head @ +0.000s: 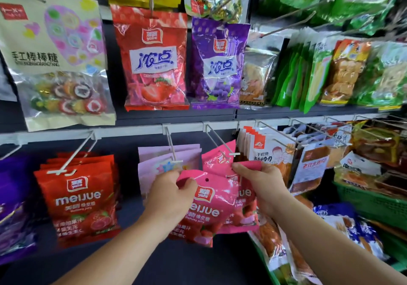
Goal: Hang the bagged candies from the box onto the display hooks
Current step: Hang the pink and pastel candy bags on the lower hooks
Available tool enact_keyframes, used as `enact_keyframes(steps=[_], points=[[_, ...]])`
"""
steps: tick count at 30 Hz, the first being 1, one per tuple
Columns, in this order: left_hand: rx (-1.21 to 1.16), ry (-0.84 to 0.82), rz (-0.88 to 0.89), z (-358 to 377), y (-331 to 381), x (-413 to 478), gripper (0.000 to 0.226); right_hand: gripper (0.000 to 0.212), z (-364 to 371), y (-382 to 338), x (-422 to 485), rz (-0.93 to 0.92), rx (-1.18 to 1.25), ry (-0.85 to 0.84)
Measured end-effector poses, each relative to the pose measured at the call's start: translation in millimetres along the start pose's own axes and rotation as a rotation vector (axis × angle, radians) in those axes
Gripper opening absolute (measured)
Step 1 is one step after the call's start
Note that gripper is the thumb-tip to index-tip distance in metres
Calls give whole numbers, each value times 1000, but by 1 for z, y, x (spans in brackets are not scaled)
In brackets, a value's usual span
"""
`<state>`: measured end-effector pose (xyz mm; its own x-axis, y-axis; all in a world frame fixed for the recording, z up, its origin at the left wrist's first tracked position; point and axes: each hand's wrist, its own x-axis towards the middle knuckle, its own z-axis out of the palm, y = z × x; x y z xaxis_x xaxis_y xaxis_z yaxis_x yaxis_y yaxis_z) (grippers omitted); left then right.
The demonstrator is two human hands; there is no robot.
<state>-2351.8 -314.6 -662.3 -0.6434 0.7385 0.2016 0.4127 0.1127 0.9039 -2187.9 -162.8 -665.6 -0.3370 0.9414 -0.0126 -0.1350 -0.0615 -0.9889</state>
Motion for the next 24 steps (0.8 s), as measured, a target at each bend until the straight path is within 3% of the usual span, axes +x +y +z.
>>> enact_keyframes(steps=[8, 18, 24], points=[[-142, 3, 0, 18, 1, 15, 20, 15, 7, 10, 46, -15, 22, 32], [-131, 15, 37, 36, -1, 31, 20, 23, 12, 23, 81, -13, -41, -2], [-139, -36, 102, 51, 5, 38, 6, 17, 4, 12, 71, -147, -147, 148]])
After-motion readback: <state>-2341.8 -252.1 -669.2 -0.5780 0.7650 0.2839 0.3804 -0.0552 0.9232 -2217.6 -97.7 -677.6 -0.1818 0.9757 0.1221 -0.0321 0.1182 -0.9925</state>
